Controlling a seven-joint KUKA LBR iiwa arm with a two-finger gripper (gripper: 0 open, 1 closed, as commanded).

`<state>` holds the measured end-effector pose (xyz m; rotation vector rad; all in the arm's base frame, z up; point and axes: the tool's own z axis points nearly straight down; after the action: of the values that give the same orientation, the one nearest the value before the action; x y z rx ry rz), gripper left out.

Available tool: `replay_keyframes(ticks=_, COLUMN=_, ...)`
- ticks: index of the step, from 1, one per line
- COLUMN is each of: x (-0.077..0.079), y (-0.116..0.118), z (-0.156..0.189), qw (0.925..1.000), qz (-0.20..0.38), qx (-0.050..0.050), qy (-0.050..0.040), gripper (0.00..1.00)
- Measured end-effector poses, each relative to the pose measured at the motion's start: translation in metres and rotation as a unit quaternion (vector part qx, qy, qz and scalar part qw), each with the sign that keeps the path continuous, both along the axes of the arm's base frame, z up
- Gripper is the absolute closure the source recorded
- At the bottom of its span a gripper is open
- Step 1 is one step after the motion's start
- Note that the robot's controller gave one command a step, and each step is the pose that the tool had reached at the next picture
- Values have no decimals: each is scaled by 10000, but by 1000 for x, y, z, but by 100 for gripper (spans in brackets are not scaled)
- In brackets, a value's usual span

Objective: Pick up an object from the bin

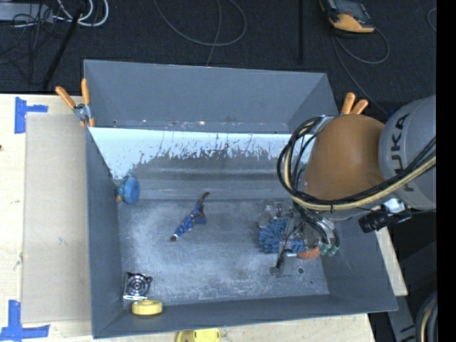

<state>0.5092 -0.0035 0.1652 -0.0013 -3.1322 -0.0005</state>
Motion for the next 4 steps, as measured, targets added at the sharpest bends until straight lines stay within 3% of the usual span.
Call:
replay_keyframes(ticks=1, x=2, y=0, z=4, qw=10000, qz=0, qx=0, qy=-40, gripper=0)
replay_keyframes(ticks=2, x=33, y=-39, z=-43, qw=9998, qz=182, qx=0, qy=-85, gripper=0)
replay_keyframes(ticks=3, x=36, y=-62, z=-65, qw=10000, qz=-30, qx=1, qy=-37, gripper=100)
replay_keyframes(ticks=4, x=36, y=-62, z=-65, qw=10000, qz=-30, qx=1, qy=-37, gripper=100)
